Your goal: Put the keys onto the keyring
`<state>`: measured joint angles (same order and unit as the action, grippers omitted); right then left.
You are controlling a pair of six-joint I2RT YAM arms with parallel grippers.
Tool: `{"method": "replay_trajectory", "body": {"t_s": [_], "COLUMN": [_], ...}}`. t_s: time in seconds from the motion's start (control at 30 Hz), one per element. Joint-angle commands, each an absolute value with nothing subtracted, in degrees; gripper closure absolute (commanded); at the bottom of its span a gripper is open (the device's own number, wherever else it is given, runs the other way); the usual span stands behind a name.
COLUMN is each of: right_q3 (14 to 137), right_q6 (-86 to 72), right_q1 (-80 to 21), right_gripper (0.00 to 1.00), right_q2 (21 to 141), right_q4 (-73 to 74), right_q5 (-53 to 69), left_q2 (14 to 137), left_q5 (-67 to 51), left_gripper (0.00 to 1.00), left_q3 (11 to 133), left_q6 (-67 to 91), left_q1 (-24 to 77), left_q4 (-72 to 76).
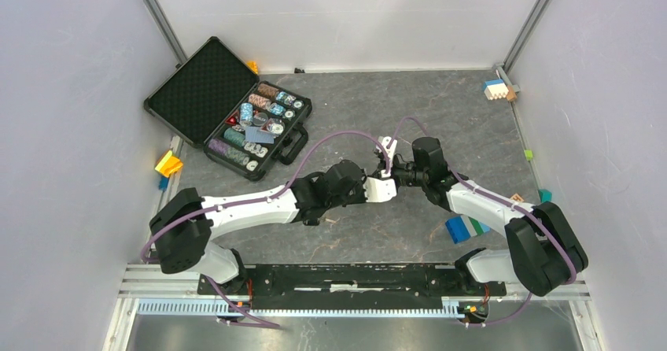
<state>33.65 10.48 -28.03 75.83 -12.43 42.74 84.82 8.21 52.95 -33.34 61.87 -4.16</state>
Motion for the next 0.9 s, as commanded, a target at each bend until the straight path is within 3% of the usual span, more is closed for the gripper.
{"method": "replay_trajectory", "body": {"t_s": [0.0,0.87], "right_q3": [34.8,33.8], "right_q6": [10.2,10.0], "right_q1": [-28.1,-28.3], "right_gripper": [1.00,1.00], "right_q2": [74.3,73.0], "right_q4": [-14.9,-16.1], "right_q5": [44.5,43.9], "left_q2": [84.5,87.5], "left_q5": [4.5,5.8], "left_gripper": [0.98,0.98], "left_q3": [56.4,60.5], "left_q6": [-28.2,-18.5], "left_q1": [60.8,57.6], "left_q4": [-1.9,-3.7]}}
